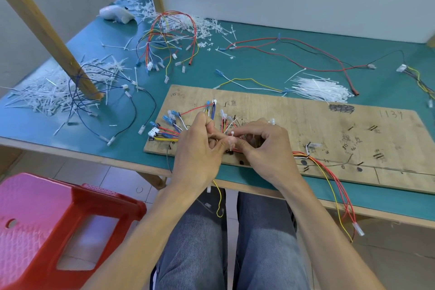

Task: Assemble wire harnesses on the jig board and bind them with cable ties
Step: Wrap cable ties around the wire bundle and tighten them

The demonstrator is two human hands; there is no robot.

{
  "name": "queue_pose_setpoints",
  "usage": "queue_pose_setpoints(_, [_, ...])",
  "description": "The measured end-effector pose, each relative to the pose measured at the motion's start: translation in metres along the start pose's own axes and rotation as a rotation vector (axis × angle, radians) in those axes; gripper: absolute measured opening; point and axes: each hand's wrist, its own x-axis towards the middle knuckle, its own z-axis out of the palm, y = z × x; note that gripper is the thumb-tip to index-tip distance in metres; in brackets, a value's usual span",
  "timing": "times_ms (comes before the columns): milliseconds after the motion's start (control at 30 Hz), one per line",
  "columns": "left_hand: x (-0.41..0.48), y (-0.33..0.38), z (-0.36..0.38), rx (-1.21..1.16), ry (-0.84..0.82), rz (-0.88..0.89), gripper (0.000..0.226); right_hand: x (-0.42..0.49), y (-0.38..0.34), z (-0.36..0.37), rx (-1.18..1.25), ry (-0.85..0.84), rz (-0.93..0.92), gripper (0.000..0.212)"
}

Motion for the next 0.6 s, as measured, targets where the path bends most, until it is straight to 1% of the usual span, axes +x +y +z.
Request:
queue_pose_setpoints(233, [0.004,-0.001,0.001,-0.041,-0.016,-0.049,0.053,-0.001,0.002,0.001,-0.013,0.003,-0.038,0.015])
queue_pose_setpoints(367, [0.005,0.001,0.001,-0.034,0.001,-0.034,0.05,-0.001,0.003,0.002,-0.044,-0.002,-0.093,0.016])
queue_pose_setpoints(433, [0.006,0.003,0.0,-0.055,0.003,-0.033,0.043,-0.002,0.002,0.002,-0.044,-0.005,-0.106,0.02])
queue_pose_setpoints(500, [0.009,0.005,-0.003,-0.066,-0.006,-0.044,0.03,-0.003,0.0,0.001,-0.061,-0.014,-0.14,0.02])
queue_pose_setpoints(600, [0.016,0.009,-0.009,0.043,-0.082,-0.053,0.012,-0.005,-0.004,0.001,-0.122,-0.041,-0.186,0.015])
